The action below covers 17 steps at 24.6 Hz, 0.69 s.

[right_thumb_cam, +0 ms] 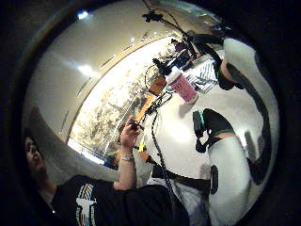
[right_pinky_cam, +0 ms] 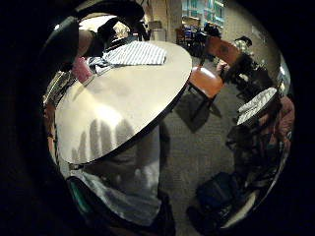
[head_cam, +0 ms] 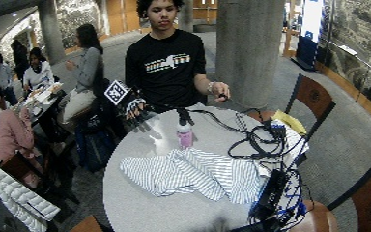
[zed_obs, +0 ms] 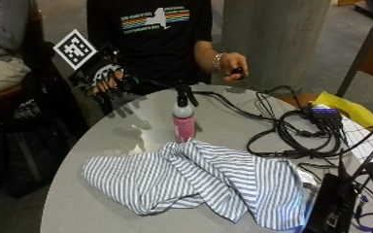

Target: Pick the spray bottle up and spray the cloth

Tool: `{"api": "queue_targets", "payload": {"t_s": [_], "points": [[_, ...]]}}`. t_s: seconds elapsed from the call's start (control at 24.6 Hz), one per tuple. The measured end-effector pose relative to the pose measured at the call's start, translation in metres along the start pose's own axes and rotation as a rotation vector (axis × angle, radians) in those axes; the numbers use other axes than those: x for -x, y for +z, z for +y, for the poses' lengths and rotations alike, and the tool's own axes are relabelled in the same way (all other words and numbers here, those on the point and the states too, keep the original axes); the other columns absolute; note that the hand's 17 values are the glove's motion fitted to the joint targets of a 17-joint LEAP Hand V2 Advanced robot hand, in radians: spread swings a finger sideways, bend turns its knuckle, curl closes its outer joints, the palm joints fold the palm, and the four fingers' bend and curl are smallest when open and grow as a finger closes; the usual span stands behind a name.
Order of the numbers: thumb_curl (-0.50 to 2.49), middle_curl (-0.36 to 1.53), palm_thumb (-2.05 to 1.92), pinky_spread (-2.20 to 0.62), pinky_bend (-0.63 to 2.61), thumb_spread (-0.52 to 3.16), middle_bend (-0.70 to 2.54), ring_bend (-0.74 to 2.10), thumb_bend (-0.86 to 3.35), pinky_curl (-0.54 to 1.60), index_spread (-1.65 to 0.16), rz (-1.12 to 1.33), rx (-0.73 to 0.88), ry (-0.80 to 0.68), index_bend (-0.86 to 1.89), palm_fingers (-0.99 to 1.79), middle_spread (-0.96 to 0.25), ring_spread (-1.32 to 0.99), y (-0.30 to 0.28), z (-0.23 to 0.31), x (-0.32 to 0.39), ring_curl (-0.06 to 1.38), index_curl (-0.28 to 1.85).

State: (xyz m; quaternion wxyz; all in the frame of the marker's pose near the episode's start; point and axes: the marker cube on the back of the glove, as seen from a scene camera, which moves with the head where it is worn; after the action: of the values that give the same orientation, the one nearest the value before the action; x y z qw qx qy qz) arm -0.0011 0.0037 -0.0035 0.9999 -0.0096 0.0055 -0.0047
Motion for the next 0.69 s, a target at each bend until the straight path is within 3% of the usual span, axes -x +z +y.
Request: {"api": "queue_targets", "payload": {"t_s": [0.28, 0.69], "points": [[0.19, 0.2, 0.71, 0.15, 0.23, 0.64, 0.43, 0.3, 0.42, 0.16, -0.17, 0.024, 0.128, -0.07, 0.31, 0.94, -0.01, -0.01, -0.007, 0.014, 0.003, 0.18, 0.22], [0.25, 0.27, 0.76, 0.19, 0.24, 0.87, 0.37, 0.27, 0.35, 0.23, -0.25, 0.031, 0.093, -0.006, 0.16, 0.86, -0.02, -0.01, 0.01, 0.002, 0.012, 0.25, 0.28]]}}
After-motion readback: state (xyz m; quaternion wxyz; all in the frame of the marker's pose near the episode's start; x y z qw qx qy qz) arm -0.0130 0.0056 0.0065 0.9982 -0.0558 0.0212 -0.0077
